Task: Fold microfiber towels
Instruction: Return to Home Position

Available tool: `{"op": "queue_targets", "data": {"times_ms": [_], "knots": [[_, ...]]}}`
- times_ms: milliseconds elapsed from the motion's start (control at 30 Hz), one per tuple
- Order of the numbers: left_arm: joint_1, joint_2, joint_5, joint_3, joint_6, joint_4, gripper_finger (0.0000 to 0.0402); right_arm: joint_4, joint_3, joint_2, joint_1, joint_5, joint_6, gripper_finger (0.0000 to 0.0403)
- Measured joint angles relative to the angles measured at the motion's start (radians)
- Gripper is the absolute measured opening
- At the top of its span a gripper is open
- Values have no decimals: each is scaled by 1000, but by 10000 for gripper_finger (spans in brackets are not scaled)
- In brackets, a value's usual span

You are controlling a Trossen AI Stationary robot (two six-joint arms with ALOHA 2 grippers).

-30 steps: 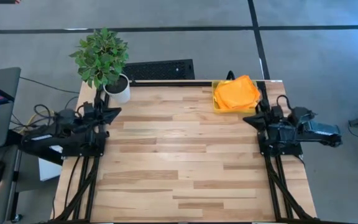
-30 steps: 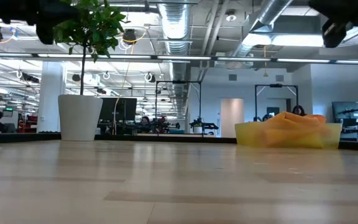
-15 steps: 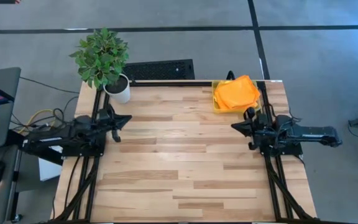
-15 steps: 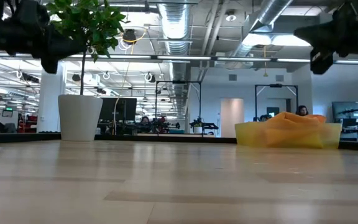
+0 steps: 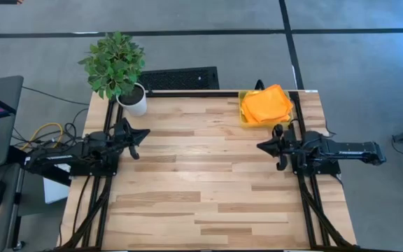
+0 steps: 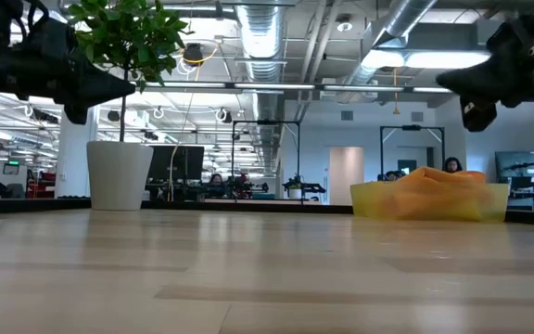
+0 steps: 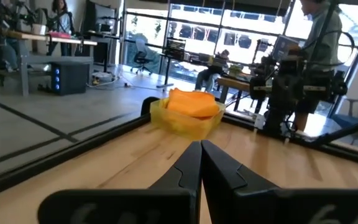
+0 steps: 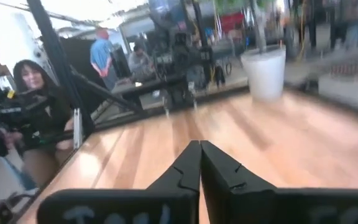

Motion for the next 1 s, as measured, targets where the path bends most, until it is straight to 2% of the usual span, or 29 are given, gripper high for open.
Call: {"op": "queue_targets", "data": {"times_ms": [133, 200, 1000], "knots": [[0, 0, 0, 0, 47, 0, 0, -16, 0, 11, 0, 0, 181, 40], [0, 0, 0, 0, 50, 0, 0, -16, 0, 11, 0, 0, 221, 41], [0, 0, -2, -1, 49, -2, 0, -19, 0, 11, 0, -2, 188, 42]]}}
